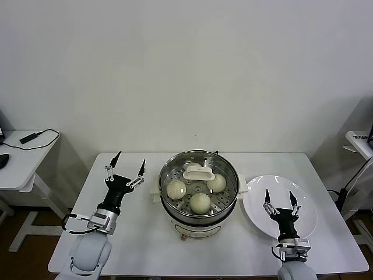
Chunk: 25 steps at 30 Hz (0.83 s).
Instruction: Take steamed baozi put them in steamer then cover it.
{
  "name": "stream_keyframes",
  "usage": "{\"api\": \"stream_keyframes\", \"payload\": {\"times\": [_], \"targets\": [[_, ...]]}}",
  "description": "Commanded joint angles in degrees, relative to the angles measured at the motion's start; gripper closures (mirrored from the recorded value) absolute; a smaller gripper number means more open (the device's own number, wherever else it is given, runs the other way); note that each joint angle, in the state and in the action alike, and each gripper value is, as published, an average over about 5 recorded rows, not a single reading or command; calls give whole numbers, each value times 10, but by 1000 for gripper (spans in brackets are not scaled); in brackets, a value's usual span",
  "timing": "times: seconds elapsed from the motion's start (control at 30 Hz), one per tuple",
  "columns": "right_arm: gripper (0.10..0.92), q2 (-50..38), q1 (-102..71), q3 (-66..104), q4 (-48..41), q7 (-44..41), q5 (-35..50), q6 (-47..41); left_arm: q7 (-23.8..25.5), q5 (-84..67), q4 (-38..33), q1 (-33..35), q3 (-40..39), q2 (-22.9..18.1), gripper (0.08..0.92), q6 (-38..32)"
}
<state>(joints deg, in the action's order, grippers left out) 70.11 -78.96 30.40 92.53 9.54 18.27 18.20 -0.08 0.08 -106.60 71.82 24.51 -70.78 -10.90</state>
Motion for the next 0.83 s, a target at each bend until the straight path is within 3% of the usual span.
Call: {"api": "stream_keyframes", "payload": {"times": [0.03,0.83], "targets": [[203,0,-2,-1,3,-1,1,-4,3,-36,21,9,12,2,177,-29],[203,-5,-3,9,8,2,1,-14,12,-30,34,13,4,5,177,-25]]}}
